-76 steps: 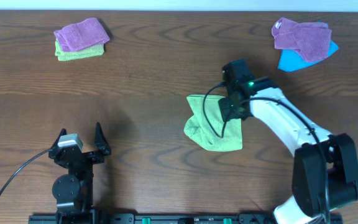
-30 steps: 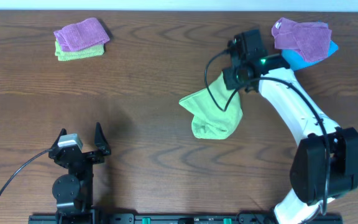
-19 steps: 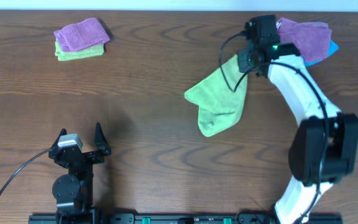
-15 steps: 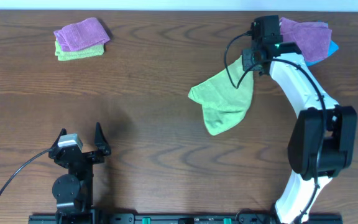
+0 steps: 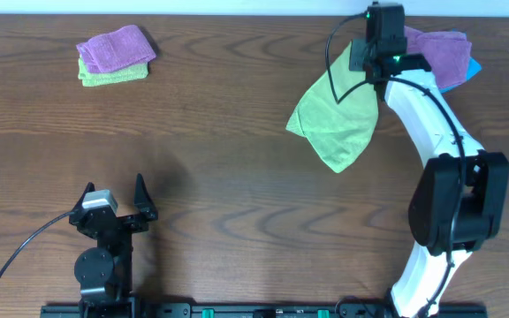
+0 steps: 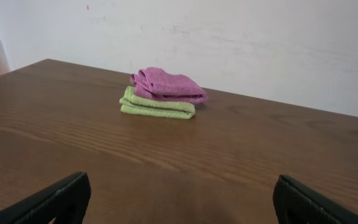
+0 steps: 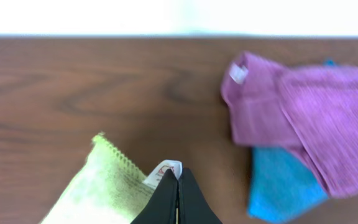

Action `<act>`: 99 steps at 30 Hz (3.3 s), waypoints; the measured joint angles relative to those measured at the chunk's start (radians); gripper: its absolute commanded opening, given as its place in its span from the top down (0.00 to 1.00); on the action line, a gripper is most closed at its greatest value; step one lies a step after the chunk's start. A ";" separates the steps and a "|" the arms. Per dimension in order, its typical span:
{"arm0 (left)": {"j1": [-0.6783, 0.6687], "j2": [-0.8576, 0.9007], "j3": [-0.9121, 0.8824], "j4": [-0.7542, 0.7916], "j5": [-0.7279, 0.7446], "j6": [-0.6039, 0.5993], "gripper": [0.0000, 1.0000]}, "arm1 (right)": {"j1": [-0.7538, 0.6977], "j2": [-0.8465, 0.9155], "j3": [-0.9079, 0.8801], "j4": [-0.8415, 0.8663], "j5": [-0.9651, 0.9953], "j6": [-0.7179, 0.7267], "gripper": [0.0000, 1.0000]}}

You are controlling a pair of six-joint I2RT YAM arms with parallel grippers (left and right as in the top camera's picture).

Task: Fold the cloth
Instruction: 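Swing the hanging green cloth left and lay it flat, releasing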

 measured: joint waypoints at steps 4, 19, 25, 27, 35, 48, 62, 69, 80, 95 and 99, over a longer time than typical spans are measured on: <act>0.000 0.000 0.000 0.000 0.000 0.000 0.05 | 0.010 0.000 0.086 -0.011 -0.163 -0.009 0.98; 0.000 0.000 0.000 0.000 0.000 0.000 0.05 | 0.056 0.000 0.115 -0.320 -1.355 -0.287 0.99; 0.000 0.000 0.000 0.000 0.000 0.000 0.05 | 0.143 0.000 0.116 -0.364 -1.593 -0.327 0.99; 0.000 0.000 0.000 0.000 0.000 0.000 0.05 | 0.186 0.000 0.116 -0.371 -1.593 -0.328 0.99; 0.000 0.000 0.000 0.000 0.000 0.000 0.05 | 0.280 0.000 0.208 -0.435 -1.363 -0.312 0.98; 0.000 0.000 0.000 0.000 0.000 0.003 0.05 | 0.288 -0.080 0.724 -0.780 -0.931 -0.361 0.99; 0.000 0.000 0.000 0.000 0.000 0.003 0.05 | 0.457 -0.129 0.729 -0.791 -0.908 -0.349 0.99; 0.000 0.000 0.000 0.000 0.000 0.003 0.05 | 0.409 -0.132 0.631 -0.805 -0.680 -0.406 0.98; 0.000 0.000 0.000 0.000 0.000 0.007 0.05 | 0.124 -0.073 0.302 -0.631 -0.301 -0.315 0.01; 0.000 0.000 0.000 0.000 0.000 0.007 0.05 | 0.133 -0.099 0.302 -0.728 -0.283 -0.291 0.01; 0.000 0.000 0.000 0.000 0.000 0.007 0.05 | 0.146 -0.217 0.301 -0.797 -0.283 -0.288 0.01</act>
